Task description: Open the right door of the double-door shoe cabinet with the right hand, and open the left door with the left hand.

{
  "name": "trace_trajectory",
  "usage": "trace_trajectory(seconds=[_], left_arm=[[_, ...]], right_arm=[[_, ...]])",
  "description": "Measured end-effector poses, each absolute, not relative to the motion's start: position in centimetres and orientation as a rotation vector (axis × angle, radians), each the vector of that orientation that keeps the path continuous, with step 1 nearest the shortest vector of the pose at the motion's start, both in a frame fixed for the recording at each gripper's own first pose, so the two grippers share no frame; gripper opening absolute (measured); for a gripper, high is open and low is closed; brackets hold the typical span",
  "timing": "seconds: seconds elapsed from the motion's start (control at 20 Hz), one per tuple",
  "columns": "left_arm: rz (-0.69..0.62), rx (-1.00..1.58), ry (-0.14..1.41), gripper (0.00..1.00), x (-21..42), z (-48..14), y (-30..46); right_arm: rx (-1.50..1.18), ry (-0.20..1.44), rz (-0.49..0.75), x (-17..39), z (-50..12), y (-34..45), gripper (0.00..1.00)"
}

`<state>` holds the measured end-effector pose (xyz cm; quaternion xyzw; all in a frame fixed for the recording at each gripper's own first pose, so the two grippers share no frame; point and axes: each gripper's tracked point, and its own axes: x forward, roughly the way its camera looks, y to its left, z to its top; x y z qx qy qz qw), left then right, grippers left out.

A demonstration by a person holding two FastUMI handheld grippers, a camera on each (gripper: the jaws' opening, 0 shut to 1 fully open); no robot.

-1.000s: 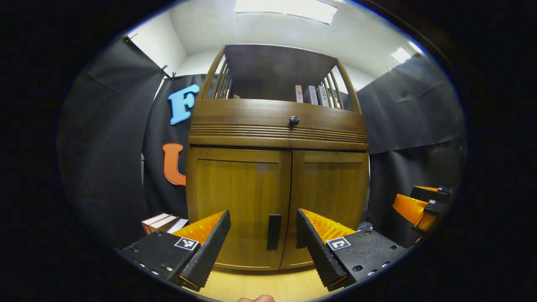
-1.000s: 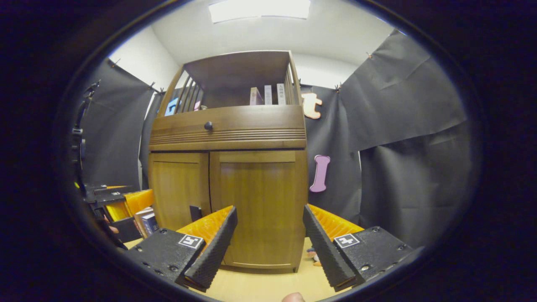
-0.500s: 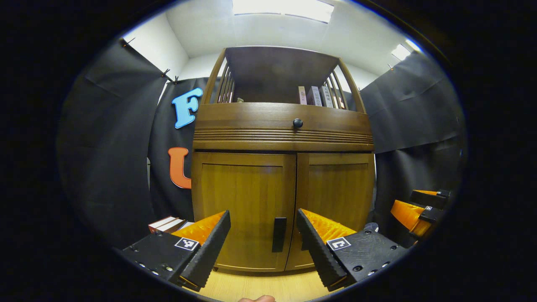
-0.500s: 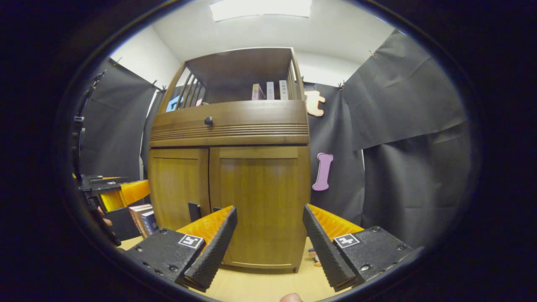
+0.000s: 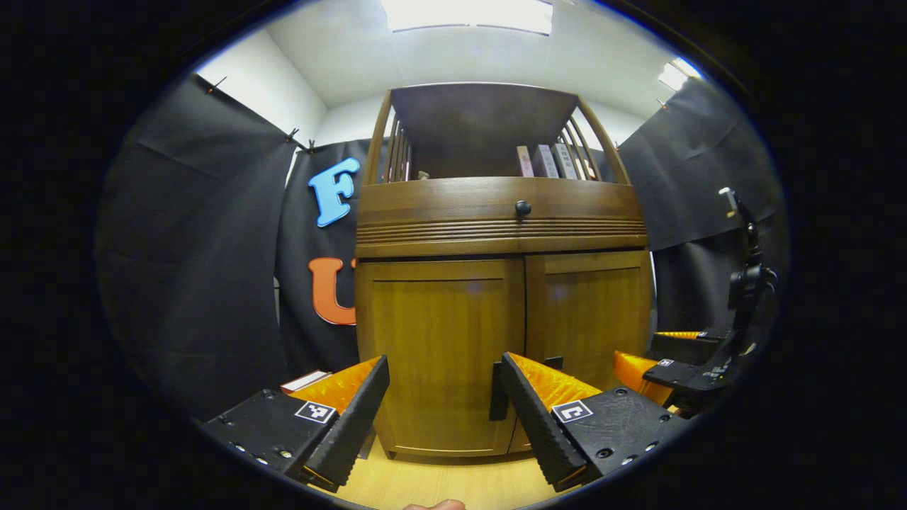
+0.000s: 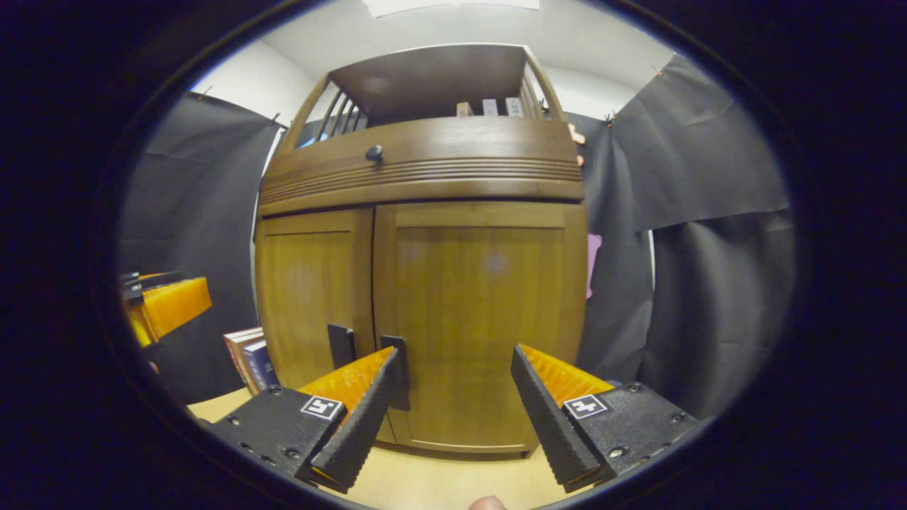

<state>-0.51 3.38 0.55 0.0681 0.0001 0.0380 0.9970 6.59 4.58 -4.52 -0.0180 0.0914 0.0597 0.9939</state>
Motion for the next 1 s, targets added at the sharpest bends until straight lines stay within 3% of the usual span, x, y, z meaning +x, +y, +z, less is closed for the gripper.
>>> trace_trajectory(seconds=[0.15, 0.4, 1.0], left_arm=[[0.147, 0.147, 0.013, 0.95, -1.3, 0.5, 6.5], [0.231, 0.144, 0.020, 0.95, -2.7, 0.4, 10.1], [0.282, 0.153, 0.055, 0.95, -3.5, -0.5, 12.5]], right_arm=[[-0.039, 0.218, 0.179, 8.3, -6.1, 7.8, 0.99], [-0.052, 0.289, 0.179, 11.0, -9.3, 9.9, 0.99], [-0.039, 0.388, 0.126, 16.1, -13.9, 11.3, 0.71]])
